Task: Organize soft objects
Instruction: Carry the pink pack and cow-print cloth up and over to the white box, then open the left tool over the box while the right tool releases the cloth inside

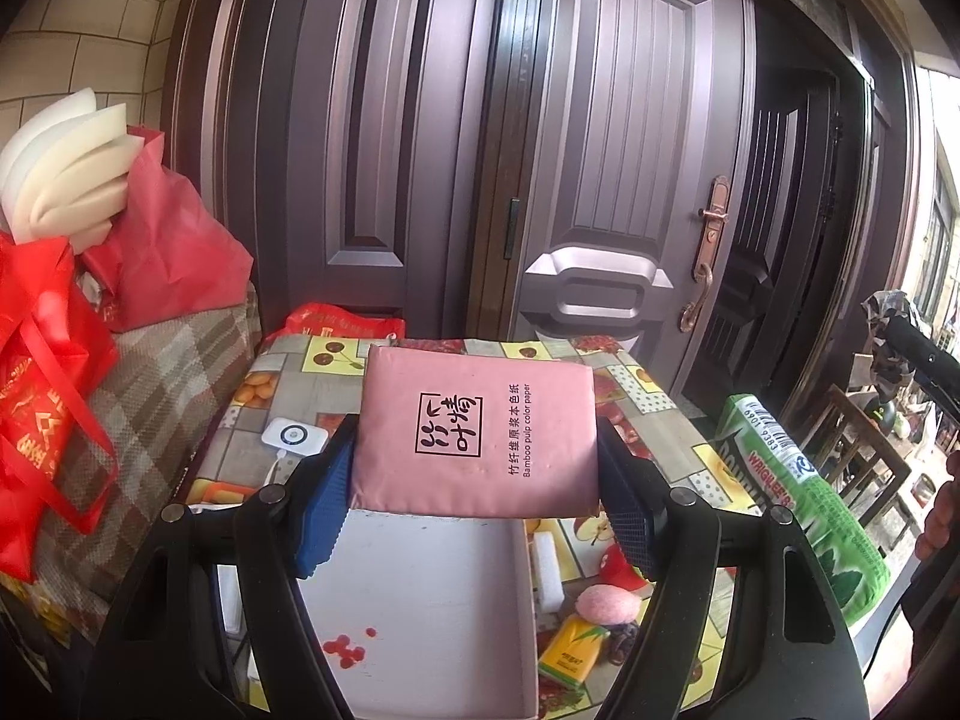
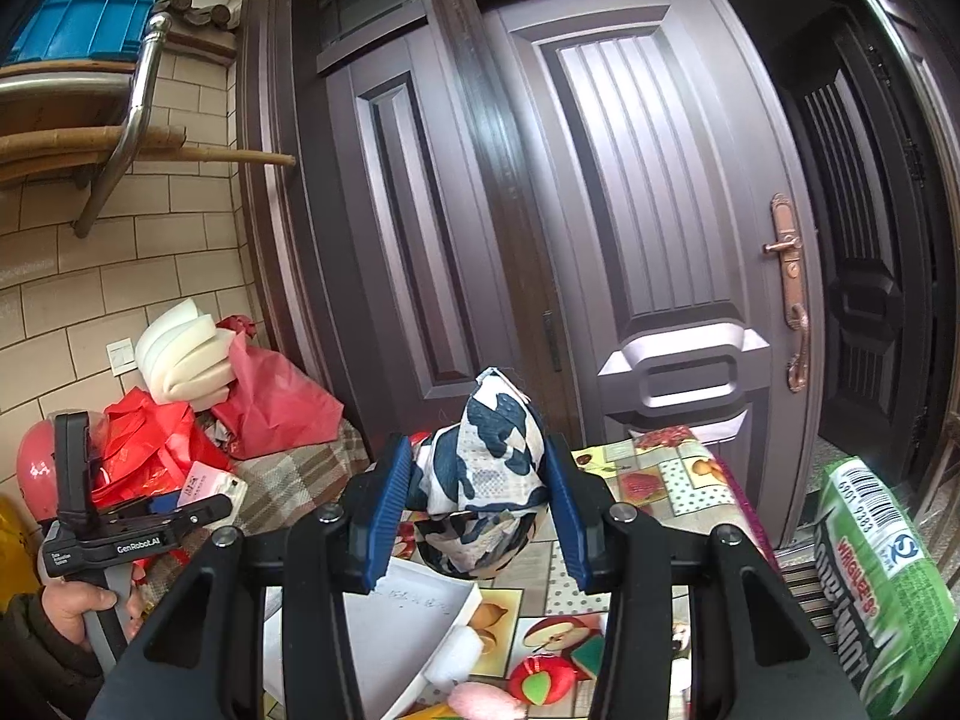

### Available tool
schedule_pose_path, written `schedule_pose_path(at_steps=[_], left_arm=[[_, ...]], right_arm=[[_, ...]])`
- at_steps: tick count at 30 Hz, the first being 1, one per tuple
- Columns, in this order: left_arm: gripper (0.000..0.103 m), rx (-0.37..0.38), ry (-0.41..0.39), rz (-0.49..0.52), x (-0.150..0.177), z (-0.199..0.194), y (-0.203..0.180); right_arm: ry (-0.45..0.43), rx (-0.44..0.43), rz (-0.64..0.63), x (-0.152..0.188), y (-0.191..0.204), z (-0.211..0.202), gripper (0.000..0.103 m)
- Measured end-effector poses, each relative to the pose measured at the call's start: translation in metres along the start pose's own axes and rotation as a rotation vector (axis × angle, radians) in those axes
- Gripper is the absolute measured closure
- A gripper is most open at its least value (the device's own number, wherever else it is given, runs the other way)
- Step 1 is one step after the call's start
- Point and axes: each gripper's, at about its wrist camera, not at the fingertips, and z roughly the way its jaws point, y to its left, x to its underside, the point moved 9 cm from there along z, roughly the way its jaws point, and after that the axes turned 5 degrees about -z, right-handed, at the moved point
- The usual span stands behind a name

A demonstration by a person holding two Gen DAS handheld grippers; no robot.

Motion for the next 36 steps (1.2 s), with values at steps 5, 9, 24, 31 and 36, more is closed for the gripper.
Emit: schedule_pose_path(at_steps=[5, 9, 24, 31, 36], left_arm=[[0.029, -0.003, 0.02, -0.012, 0.002, 0.011, 0.011], [0.029, -0.004, 0.036, -0.024, 0.005, 0.021, 0.019], [0.029, -0.017, 0.15, -0.124, 0.041, 0.081, 0.057], [0.029, -0.042, 0.269, -0.189, 0.083, 0.126, 0.082], [0.029, -0.072, 0.385, -0.241, 0.126, 0.16, 0.102]], right_arm=[[0.035, -0.051, -0.001, 0.006, 0.018, 0.021, 0.058], [0.076, -0.097, -0.017, 0.015, 0.036, 0.038, 0.058], [0.285, -0.218, -0.093, 0.075, 0.101, 0.115, 0.058], [0.448, -0.254, -0.125, 0.139, 0.122, 0.165, 0.058], [0.611, -0.269, -0.15, 0.204, 0.132, 0.196, 0.058]])
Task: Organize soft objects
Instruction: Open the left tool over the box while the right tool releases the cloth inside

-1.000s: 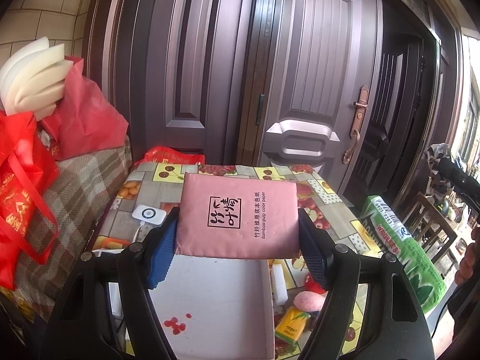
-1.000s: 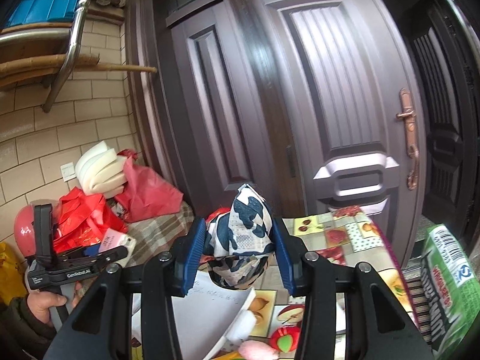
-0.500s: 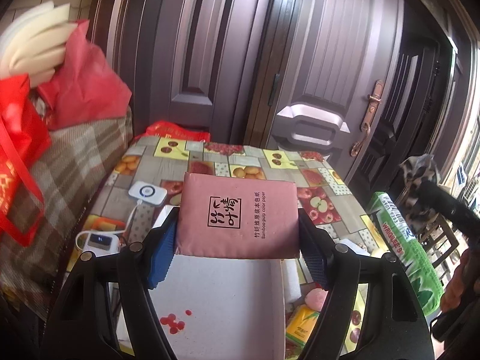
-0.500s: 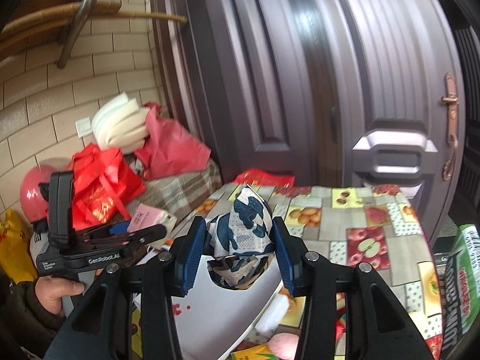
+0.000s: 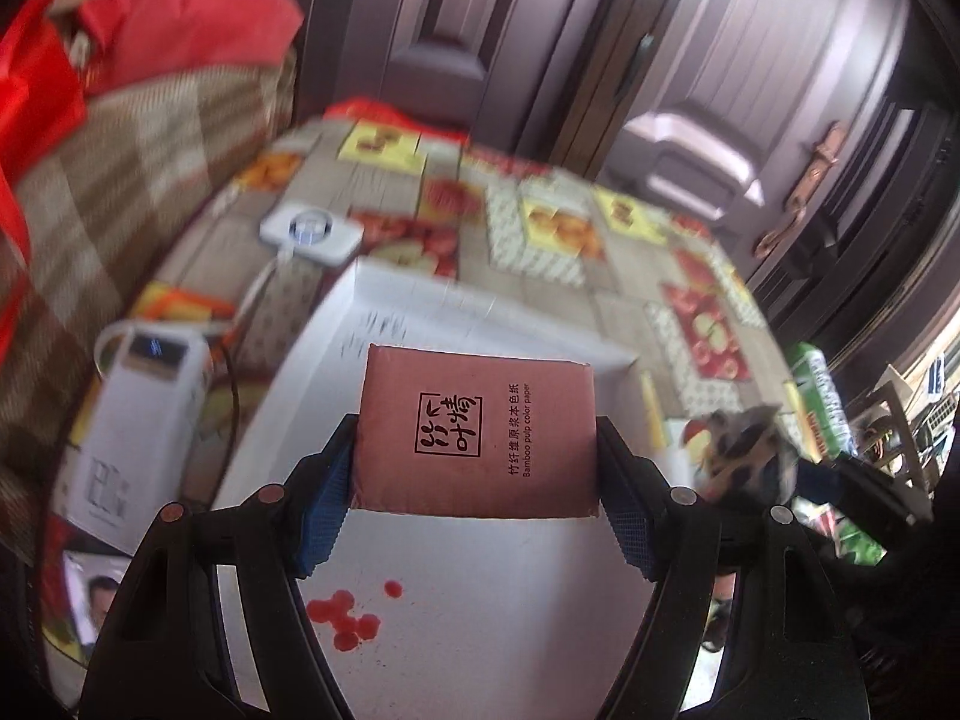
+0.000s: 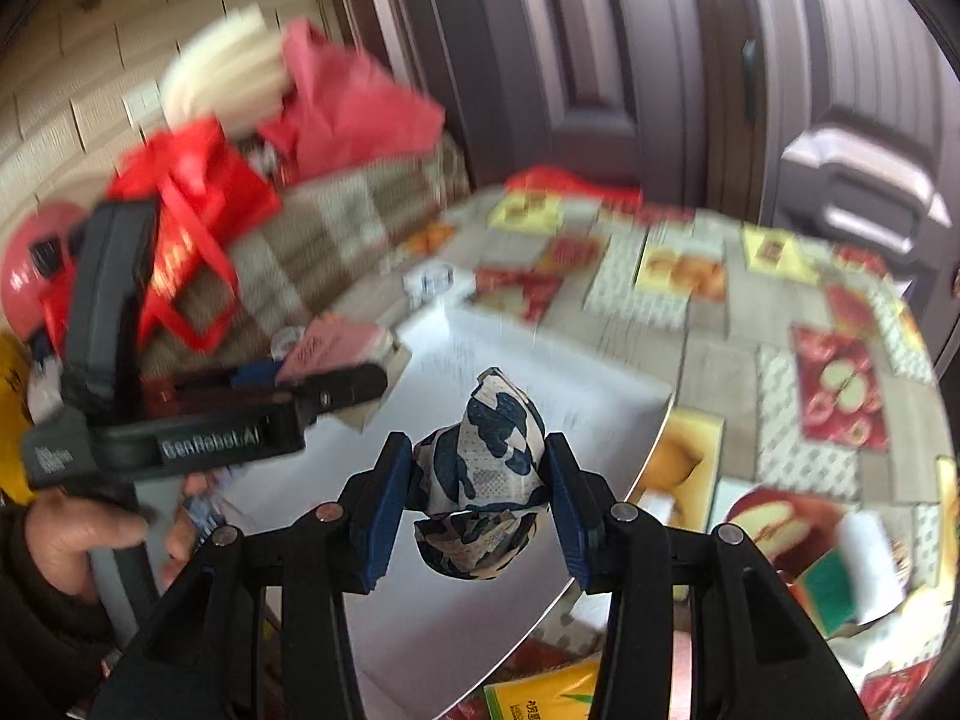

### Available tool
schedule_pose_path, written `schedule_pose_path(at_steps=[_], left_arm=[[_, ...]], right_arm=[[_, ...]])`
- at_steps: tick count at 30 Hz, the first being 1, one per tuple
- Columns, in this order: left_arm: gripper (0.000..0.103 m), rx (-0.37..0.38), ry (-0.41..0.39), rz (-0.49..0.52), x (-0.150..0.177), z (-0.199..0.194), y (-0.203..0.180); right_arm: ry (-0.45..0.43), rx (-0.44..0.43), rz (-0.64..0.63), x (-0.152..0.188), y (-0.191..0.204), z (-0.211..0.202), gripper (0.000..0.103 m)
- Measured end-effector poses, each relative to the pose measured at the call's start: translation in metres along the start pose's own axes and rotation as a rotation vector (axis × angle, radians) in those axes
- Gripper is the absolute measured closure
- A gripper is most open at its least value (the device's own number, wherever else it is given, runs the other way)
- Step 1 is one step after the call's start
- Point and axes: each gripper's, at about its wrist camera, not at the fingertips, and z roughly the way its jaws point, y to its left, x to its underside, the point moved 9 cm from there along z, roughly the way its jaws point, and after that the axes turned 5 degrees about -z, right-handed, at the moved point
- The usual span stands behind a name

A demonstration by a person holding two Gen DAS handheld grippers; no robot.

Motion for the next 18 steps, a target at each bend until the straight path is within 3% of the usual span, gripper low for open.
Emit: schedule_pose_path(at_steps=[6, 7, 9, 10, 12, 18], left_arm=[[0.028, -0.029, 0.057, -0.024, 0.013, 0.027, 0.017], [0.025, -0.032, 0.058, -0.022, 0.013, 0.03, 0.02], [0.018, -0.051, 0.044, -0.014, 0.013, 0.034, 0.024], [0.014, -0.067, 0.039, -0.014, 0.013, 0.035, 0.026], [0.008, -0.082, 0.042, -0.024, 0.012, 0.038, 0.03], [0.008, -0.094, 0.021, -0.052, 0.008, 0.033, 0.036]], right_arm=[[0.115, -0.009, -0.004, 0.027, 0.004, 0.039, 0.056], [0.13, -0.01, -0.004, 0.03, 0.004, 0.042, 0.052], [0.142, 0.0, -0.015, 0.031, 0.005, 0.046, 0.034], [0.138, 0.005, -0.025, 0.031, 0.005, 0.047, 0.018], [0.124, 0.018, -0.041, 0.031, 0.005, 0.047, 0.018], [0.141, 0.052, -0.027, 0.038, -0.002, 0.05, 0.018]])
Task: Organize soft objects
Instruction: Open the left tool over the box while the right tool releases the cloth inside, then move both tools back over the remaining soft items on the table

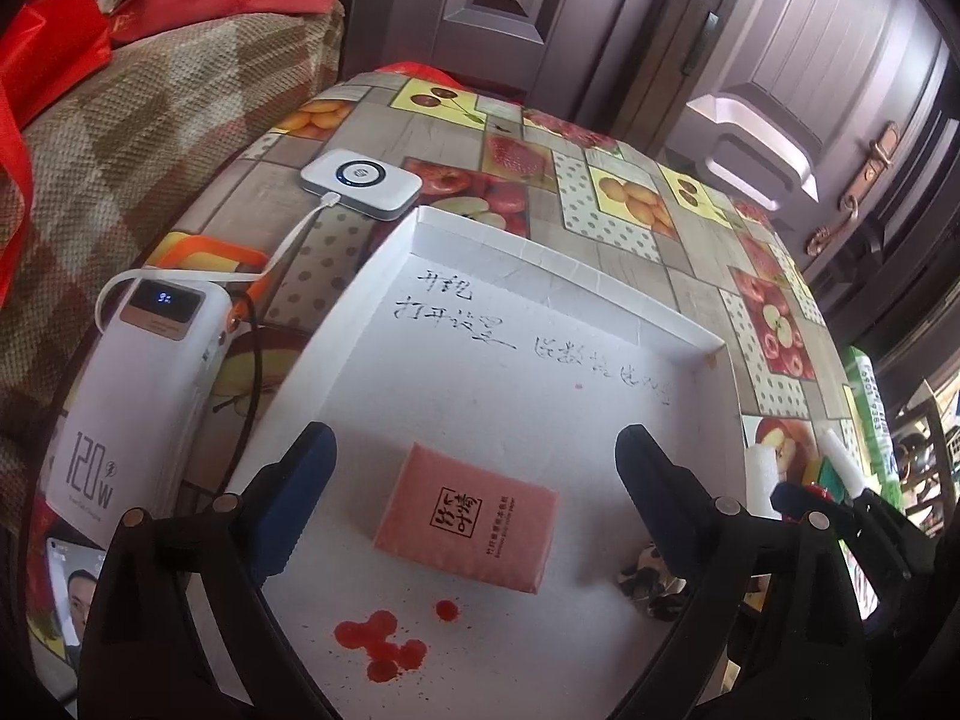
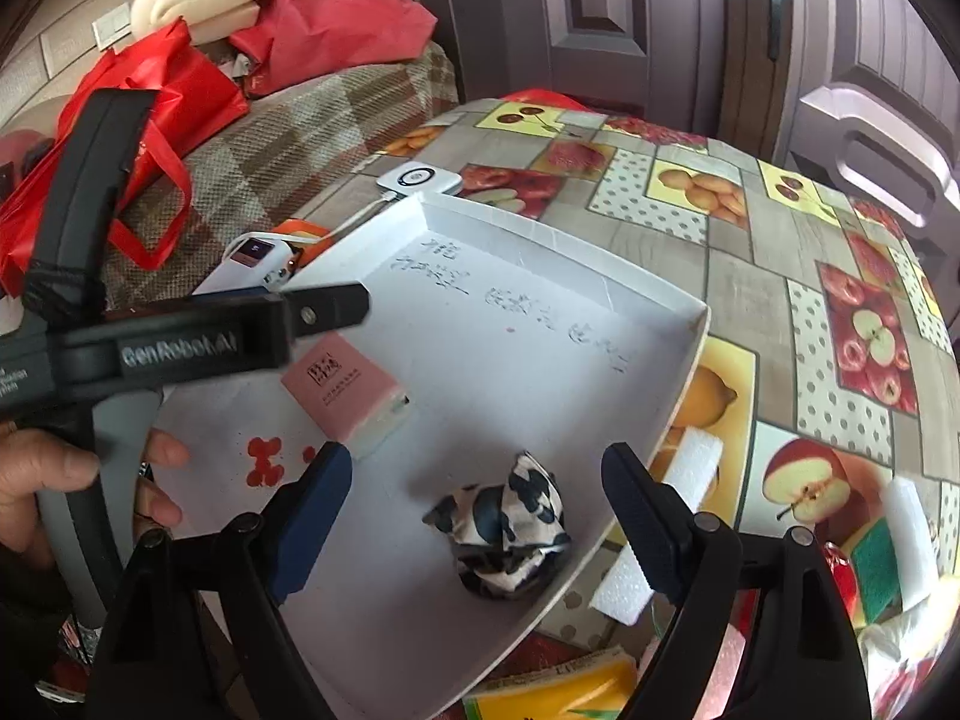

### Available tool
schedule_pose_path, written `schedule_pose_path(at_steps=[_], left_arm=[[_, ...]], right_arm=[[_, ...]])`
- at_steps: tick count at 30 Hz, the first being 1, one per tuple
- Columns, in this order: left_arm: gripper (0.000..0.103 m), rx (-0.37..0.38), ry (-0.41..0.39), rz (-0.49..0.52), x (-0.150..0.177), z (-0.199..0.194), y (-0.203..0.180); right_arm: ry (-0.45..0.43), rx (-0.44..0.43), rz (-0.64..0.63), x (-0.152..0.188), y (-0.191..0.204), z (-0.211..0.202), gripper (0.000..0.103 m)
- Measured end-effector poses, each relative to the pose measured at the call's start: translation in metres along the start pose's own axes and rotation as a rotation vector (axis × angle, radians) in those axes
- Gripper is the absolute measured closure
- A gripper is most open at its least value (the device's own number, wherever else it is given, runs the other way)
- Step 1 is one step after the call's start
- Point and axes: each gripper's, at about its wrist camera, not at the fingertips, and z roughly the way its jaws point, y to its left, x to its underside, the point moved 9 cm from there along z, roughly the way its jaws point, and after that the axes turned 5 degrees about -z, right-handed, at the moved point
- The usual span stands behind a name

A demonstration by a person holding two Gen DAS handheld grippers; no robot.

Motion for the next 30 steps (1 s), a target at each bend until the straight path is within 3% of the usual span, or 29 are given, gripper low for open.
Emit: schedule_pose_path(at_steps=[11, 17, 20, 25, 30], left_arm=[[0.008, 0.009, -0.018, -0.005, 0.0, -0.028, -0.005], [0.008, 0.049, -0.088, -0.073, -0.014, -0.064, 0.001], [0.008, 0.068, -0.116, -0.055, -0.015, -0.081, -0.009], [0.008, 0.105, -0.086, 0.047, 0.006, -0.085, -0.047], [0.008, 0.211, 0.064, 0.289, 0.065, -0.064, -0.118]], right_arm=[[-0.064, 0.062, 0.04, 0.004, -0.013, -0.04, 0.017], [-0.13, 0.103, 0.096, 0.011, -0.027, -0.076, 0.017], [-0.181, 0.15, 0.16, 0.02, -0.047, -0.101, 0.017], [-0.23, 0.272, 0.341, 0.051, -0.104, -0.138, 0.017], [-0.2, 0.353, 0.516, 0.104, -0.151, -0.158, 0.017]])
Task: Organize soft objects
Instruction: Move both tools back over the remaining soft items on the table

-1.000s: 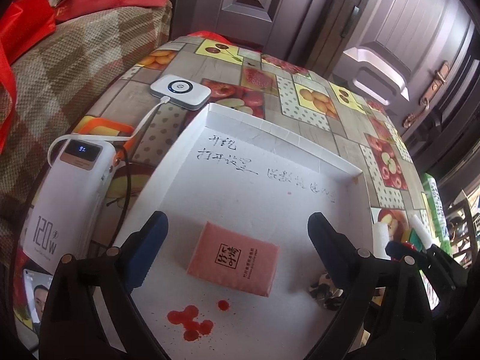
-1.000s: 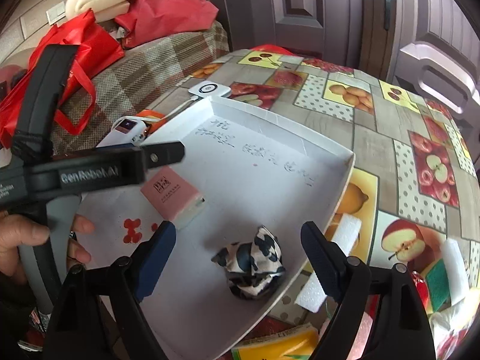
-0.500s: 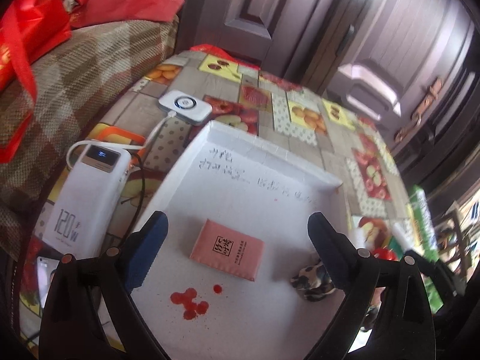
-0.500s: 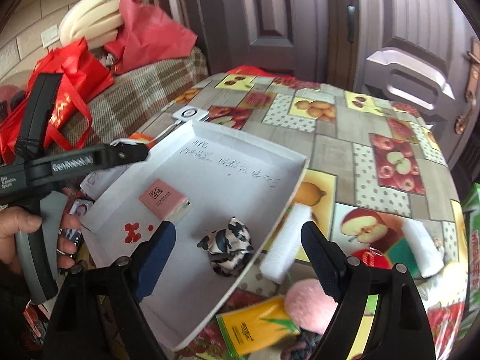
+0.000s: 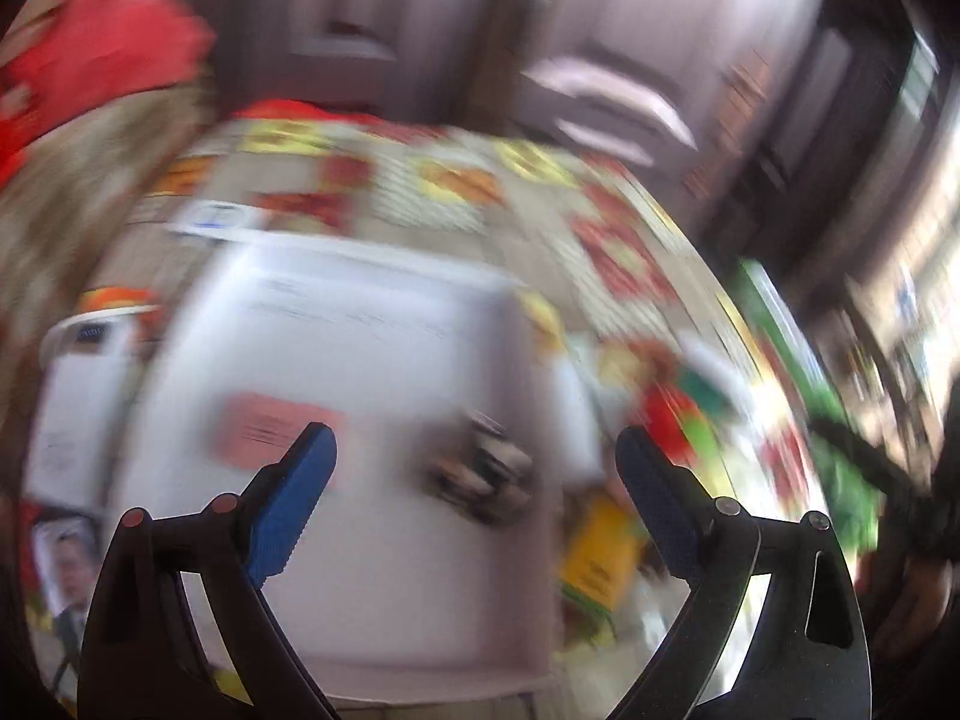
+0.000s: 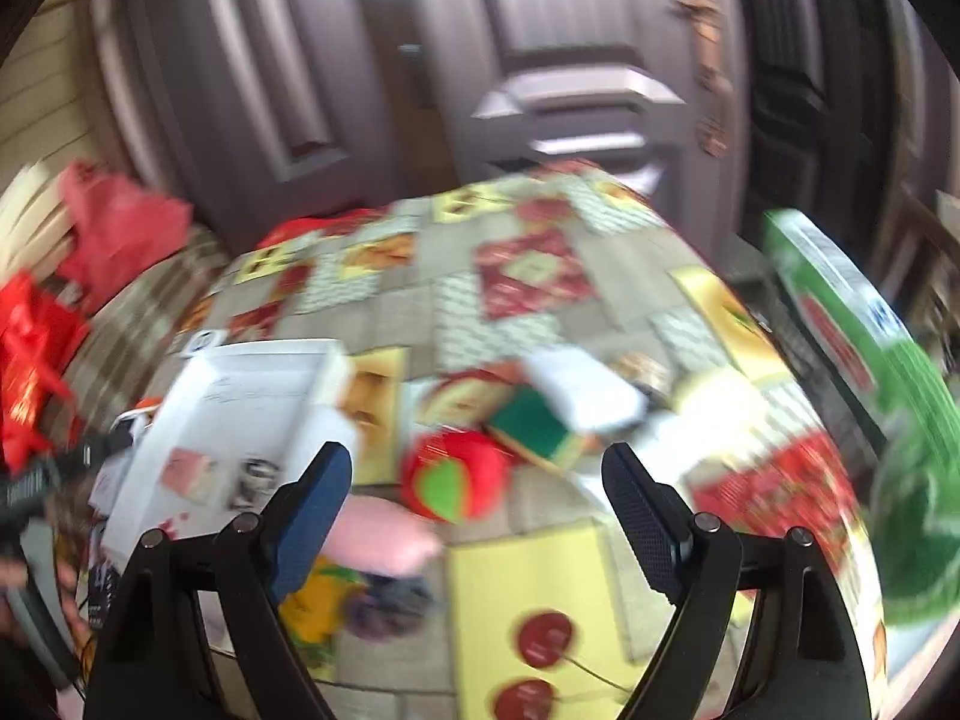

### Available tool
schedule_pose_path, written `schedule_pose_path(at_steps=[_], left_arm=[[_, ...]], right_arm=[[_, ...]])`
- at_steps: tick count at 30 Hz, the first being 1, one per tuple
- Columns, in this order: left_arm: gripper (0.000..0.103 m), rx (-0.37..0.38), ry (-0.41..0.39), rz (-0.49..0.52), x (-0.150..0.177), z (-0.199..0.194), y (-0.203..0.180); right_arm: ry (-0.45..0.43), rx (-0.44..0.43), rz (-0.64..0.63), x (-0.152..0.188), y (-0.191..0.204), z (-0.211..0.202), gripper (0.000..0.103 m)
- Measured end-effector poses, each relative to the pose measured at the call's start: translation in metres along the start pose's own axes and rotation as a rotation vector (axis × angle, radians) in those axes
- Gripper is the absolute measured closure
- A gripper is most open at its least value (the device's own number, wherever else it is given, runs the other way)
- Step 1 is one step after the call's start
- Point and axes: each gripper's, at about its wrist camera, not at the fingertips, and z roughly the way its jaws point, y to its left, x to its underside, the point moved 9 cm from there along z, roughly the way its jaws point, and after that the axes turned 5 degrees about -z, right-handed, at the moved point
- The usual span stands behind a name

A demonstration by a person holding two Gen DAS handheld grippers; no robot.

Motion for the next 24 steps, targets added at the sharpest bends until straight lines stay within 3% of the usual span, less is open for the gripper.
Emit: schedule_pose_path(at_steps=[4, 6, 8, 10, 17, 24], left_arm=[[0.008, 0.093, 0.173, 0.251, 0.05, 0.035, -0.063], [0.008, 0.045, 0.225, 0.355, 0.07, 0.054, -0.079], [0.008, -0.008, 0.257, 0.393, 0.079, 0.069, -0.082], [0.008, -0.06, 0.266, 0.397, 0.078, 0.08, -0.081], [0.008, -0.122, 0.311, 0.409, 0.085, 0.1, -0.078], [0.008, 0.001, 0.357, 0.374, 0.104, 0.09, -0.115]], right_arm=[[0.03, 0.044, 0.058, 0.02, -0.032, -0.006, 0.017], [0.039, 0.058, 0.079, 0.027, -0.047, -0.01, 0.017], [0.04, 0.066, 0.095, 0.032, -0.058, -0.014, 0.017], [0.04, 0.073, 0.111, 0.037, -0.07, -0.018, 0.017], [0.053, 0.098, 0.188, 0.052, -0.113, -0.023, 0.017], [0.057, 0.097, 0.248, 0.044, -0.144, -0.017, 0.017]])
